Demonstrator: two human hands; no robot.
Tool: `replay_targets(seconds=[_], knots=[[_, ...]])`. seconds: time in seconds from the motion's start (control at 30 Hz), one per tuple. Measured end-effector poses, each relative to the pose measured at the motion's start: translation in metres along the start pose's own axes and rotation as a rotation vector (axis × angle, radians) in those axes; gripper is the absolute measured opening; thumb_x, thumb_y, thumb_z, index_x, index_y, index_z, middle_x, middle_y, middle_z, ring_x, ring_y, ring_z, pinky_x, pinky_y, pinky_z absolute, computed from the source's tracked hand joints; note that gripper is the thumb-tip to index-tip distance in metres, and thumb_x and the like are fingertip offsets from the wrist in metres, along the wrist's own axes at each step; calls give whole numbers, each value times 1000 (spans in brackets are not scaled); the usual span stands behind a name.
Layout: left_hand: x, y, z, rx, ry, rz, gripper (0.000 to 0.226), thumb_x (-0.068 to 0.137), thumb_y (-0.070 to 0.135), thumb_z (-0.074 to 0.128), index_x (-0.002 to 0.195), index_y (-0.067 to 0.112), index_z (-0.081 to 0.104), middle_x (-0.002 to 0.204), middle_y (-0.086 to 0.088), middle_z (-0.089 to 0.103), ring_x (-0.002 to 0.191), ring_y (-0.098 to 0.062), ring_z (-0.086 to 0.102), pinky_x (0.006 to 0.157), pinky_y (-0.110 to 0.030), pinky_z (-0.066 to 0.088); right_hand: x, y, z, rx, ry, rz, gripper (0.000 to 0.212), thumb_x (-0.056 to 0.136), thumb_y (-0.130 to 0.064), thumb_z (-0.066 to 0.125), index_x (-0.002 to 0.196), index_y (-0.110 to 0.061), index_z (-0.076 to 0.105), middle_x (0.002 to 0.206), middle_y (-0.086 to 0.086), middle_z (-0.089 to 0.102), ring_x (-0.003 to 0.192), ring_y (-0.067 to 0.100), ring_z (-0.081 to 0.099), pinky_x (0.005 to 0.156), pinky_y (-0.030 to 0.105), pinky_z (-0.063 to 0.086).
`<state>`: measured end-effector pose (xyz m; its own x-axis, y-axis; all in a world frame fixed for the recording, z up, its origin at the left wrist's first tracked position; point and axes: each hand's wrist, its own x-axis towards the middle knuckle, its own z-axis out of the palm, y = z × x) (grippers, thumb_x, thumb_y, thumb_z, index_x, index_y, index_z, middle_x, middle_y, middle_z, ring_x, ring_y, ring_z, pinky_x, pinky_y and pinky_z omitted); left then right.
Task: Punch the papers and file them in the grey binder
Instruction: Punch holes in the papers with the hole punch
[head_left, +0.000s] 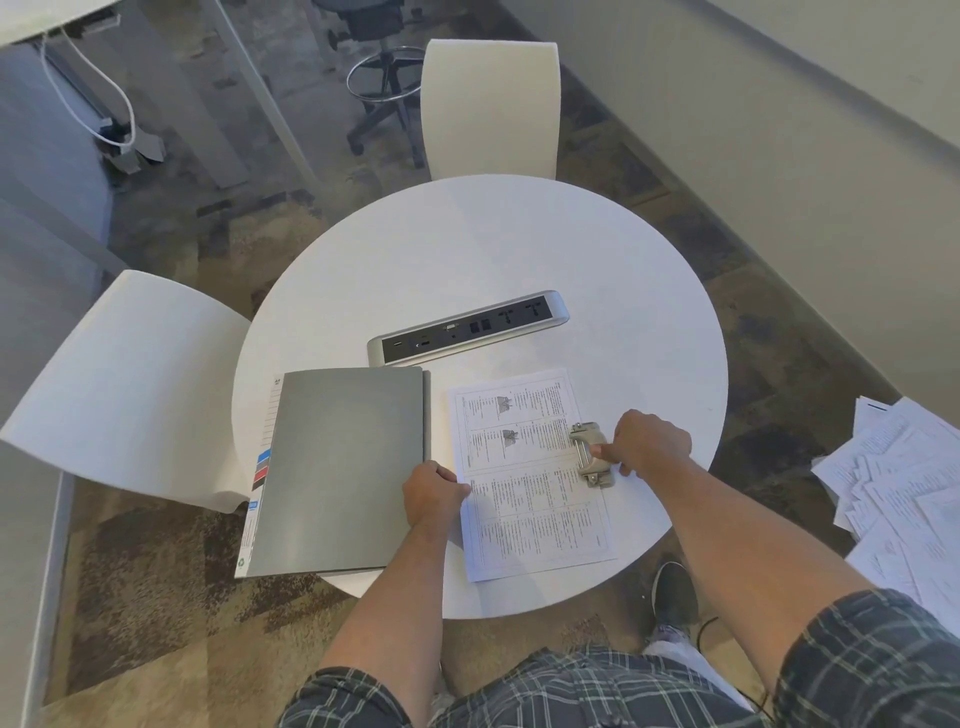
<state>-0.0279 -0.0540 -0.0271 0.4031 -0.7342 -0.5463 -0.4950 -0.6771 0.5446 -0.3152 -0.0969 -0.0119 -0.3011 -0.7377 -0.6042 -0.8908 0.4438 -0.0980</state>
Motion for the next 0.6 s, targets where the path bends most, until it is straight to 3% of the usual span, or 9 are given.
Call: replay_targets(seconds=[0.1,0.17,0.27,0.37,0.43,0.53,0.6], knots=[[4,0,1,24,-9,13,25,74,5,83,74,13,59,79,-1,66,72,-19,61,55,-23,42,-5,-8,-8,-132,45,-37,35,84,-52,72,82,-17,65,70,-6,71,72,16,69,62,25,41],[5,0,2,36,-2,14,28,73,4,83,71,13,57,78,-1,65,72,-21,61,56,-23,41,-9,-15,-12,-219,51,-59,26,87,-41,72,86,-19,59,70,-6,60,76,20,62,58,25,36],[5,2,2,58,1,16,26,74,4,83,73,13,58,76,-1,65,71,-20,61,53,-22,41,-11,-24,-13,-284,51,-75,26,87,-40,74,87,-21,56,67,-6,49,77,20,58,63,25,40],[5,2,3,59,8,29,24,73,4,81,73,13,59,77,0,66,70,-19,61,52,-21,39,-7,-23,-14,-276,50,-73,24,89,-34,72,84,-20,54,74,-5,55,79,21,57,68,27,42],[3,0,4,70,19,44,21,73,5,80,75,12,60,78,0,66,70,-18,61,51,-20,38,-4,-16,-12,-254,27,-58,29,88,-39,72,76,-19,54,82,-5,64,79,20,60,67,29,42],[2,-5,6,71,20,59,17,74,7,80,80,7,63,80,-1,67,68,-16,58,51,-21,39,5,-5,-9,-177,-19,1,43,77,-63,74,80,-20,68,78,-7,72,74,17,66,59,29,39],[1,-5,6,61,21,65,18,74,7,80,82,5,64,81,-3,69,70,-18,60,53,-21,41,9,-1,-8,-164,-24,5,36,76,-57,75,83,-22,69,78,-7,73,74,15,67,54,27,34]])
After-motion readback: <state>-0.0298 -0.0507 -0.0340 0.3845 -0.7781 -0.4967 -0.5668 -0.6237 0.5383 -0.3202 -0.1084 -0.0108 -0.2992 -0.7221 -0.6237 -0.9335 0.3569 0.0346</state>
